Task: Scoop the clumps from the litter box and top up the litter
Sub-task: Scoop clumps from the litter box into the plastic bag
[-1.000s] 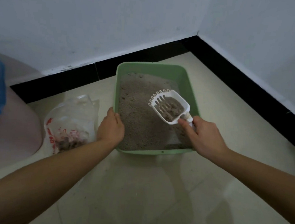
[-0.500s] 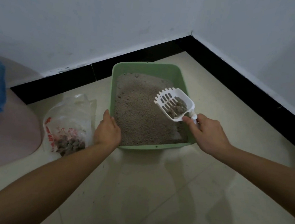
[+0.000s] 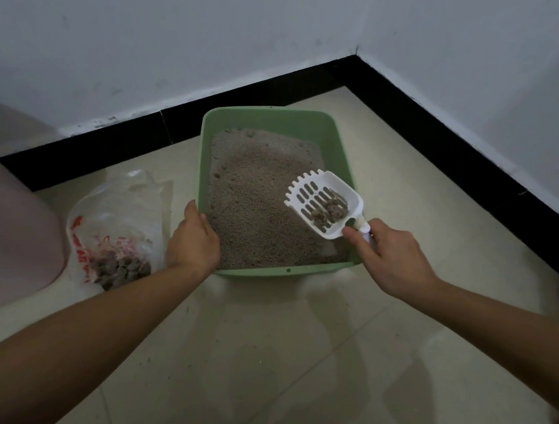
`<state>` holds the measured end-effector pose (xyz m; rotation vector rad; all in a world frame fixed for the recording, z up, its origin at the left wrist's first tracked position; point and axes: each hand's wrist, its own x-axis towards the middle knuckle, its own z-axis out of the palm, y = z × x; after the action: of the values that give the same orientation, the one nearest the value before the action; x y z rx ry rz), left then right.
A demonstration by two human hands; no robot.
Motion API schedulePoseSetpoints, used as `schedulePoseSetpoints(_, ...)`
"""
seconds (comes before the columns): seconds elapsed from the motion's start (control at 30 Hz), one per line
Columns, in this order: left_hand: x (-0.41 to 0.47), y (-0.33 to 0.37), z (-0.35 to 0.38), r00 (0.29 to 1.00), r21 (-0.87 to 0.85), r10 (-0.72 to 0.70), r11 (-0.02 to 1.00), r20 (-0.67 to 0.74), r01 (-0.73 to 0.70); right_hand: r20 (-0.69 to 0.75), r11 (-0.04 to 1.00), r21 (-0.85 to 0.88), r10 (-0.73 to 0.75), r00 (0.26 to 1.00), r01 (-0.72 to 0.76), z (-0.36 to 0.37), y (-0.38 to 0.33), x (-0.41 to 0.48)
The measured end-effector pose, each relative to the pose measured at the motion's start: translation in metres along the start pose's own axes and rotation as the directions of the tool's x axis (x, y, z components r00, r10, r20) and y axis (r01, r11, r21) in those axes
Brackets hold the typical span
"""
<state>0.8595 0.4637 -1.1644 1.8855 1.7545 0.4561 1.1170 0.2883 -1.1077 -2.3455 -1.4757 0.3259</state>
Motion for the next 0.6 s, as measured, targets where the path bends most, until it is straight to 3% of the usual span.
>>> schedulePoseSetpoints(0.17, 0.000, 0.000, 0.000, 1.000, 0.002, -0.004, 1.000, -0.001, 0.004, 0.040, 0.990, -0.140, 0.023, 0.999, -0.018, -0.001, 0.032, -0.013)
schedulePoseSetpoints(0.6, -0.001, 0.000, 0.001, 1.000, 0.009, 0.014, 1.000, -0.011, -0.013, 0.088, 0.993, -0.114, -0.024, 0.996, 0.034, 0.009, 0.030, -0.016)
